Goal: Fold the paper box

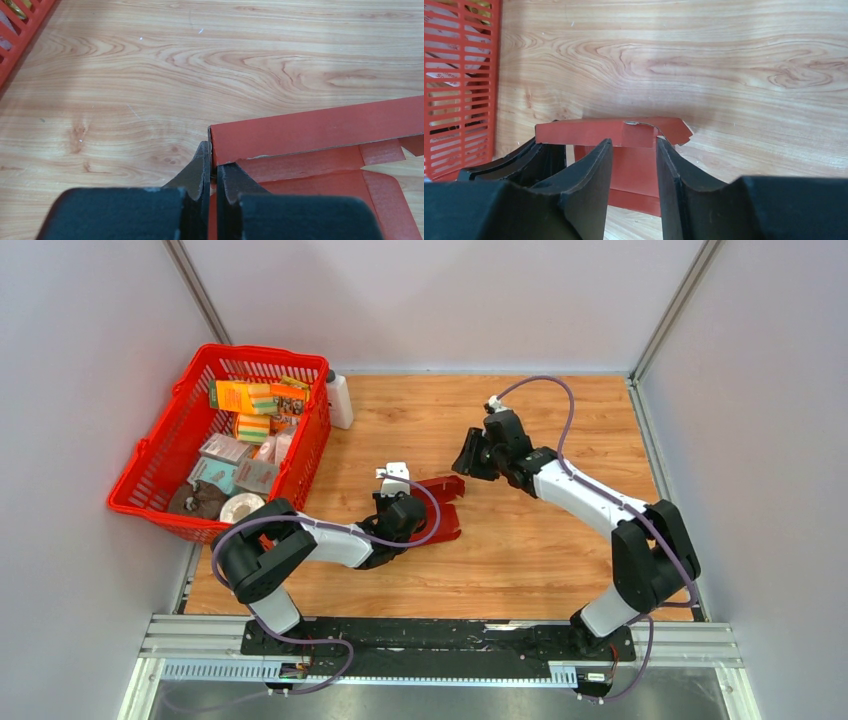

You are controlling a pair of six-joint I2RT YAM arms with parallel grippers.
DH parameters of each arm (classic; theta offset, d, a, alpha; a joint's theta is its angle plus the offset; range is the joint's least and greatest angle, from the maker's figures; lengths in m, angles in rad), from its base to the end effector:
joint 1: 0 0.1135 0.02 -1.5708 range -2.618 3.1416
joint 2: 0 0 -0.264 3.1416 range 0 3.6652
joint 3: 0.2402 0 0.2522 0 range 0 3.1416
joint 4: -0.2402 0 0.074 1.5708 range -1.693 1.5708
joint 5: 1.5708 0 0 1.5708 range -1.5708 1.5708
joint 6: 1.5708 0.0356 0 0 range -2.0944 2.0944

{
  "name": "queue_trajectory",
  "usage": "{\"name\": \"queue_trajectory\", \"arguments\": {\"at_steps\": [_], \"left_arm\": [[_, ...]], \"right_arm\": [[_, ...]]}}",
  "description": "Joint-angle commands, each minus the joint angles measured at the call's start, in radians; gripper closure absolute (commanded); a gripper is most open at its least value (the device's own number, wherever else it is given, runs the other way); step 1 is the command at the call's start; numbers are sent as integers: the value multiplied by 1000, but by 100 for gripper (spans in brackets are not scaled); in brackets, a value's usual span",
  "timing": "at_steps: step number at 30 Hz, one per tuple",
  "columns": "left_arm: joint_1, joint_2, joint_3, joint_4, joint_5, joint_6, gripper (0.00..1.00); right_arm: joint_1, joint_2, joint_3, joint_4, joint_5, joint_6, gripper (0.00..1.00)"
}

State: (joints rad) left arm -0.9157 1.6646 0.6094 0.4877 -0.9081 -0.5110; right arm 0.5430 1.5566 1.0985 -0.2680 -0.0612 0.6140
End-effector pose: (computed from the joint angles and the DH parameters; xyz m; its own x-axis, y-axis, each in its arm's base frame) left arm 0.2042 -0.2197 0.1413 -0.3262 -0.0693 -0.9428 -0.0878 0.9952 -0.0428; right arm 0.2937 0.1798 0.2502 -0.7843 0.1983 -0.5878 -0.1260 0.8768 0.4640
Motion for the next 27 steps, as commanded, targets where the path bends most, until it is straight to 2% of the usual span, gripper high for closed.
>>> {"name": "queue_trajectory", "arguments": {"at_steps": [1, 12, 16, 27], "left_arm": [[6, -14, 7, -37, -20, -8, 100], [6, -14, 16, -58, -11, -35, 100], [6, -20, 15, -63, -9, -37, 100], [6, -34, 7, -67, 5, -50, 100]], "right_arm": [[6, 28, 27, 12, -43, 23, 61], [8, 83, 18, 90, -164, 59, 60], [5, 95, -8, 148, -195, 102, 55], [0, 143, -8, 162, -230, 139, 57]]}}
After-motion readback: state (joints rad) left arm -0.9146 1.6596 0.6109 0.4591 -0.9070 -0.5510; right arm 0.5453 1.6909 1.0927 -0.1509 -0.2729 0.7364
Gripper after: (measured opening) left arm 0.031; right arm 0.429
